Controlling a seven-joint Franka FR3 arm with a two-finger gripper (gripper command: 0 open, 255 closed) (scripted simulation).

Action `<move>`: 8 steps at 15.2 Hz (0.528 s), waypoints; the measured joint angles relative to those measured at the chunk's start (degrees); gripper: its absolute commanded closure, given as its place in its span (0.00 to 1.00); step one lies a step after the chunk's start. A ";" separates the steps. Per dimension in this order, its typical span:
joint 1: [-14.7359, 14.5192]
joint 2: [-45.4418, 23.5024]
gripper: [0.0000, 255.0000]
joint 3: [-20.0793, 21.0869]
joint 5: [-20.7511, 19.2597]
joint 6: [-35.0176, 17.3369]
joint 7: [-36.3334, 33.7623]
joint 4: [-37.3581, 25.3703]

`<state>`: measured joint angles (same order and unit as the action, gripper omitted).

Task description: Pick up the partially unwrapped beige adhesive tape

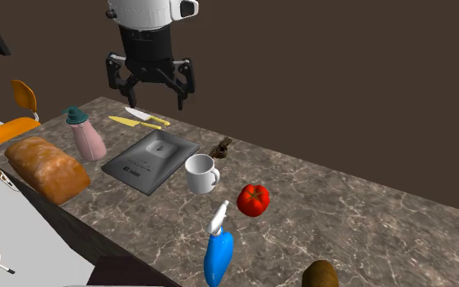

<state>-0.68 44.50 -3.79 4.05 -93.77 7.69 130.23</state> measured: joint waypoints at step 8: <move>0.61 -9.74 0.00 0.50 -1.13 -8.93 -0.88 1.05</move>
<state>-0.07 34.76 -3.29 2.93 -102.70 6.81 131.28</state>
